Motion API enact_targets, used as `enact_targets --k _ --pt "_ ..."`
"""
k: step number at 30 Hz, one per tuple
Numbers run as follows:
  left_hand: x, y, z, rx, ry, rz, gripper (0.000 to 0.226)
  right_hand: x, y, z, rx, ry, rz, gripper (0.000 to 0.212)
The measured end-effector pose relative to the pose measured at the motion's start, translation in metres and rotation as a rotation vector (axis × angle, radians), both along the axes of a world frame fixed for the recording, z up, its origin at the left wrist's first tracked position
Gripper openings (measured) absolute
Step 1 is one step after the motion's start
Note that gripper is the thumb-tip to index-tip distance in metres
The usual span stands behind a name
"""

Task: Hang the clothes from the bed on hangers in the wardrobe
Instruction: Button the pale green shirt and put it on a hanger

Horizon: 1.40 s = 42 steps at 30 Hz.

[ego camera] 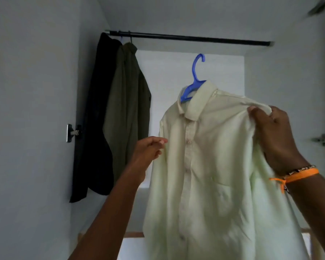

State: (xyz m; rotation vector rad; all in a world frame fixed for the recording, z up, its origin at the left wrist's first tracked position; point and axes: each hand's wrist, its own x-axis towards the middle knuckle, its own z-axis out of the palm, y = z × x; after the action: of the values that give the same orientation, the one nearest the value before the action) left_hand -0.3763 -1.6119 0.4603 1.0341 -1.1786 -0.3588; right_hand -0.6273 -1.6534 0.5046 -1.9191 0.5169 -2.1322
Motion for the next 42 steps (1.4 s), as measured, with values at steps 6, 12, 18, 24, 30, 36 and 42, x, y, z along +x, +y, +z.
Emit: enact_targets --k 6,12,18,24,30,36,42 --pt "0.062 -0.081 0.079 -0.155 -0.218 -0.015 0.021 0.087 -0.079 0.092 -0.231 -0.142 -0.113 0.025" --pt "0.129 -0.151 0.149 -0.207 -0.333 0.132 0.01 0.196 -0.182 0.16 -0.424 0.072 -0.265 0.036" --pt "0.174 -0.214 0.192 -0.204 -0.384 0.295 0.011 0.278 -0.282 0.216 -0.218 0.123 -0.279 0.043" --pt "0.201 -0.257 0.224 -0.211 -0.455 0.386 0.015 0.319 -0.341 0.282 -0.143 0.12 -0.235 0.033" --pt "0.218 -0.289 0.265 -0.196 -0.507 0.503 0.014 0.342 -0.366 0.35 -0.178 0.075 -0.197 0.034" --pt "0.221 -0.316 0.28 -0.191 -0.541 0.529 0.017 0.356 -0.378 0.38 -0.27 -0.019 -0.158 0.034" --pt "0.214 -0.328 0.272 -0.176 -0.572 0.461 0.032 0.348 -0.382 0.37 -0.335 -0.119 -0.155 0.029"
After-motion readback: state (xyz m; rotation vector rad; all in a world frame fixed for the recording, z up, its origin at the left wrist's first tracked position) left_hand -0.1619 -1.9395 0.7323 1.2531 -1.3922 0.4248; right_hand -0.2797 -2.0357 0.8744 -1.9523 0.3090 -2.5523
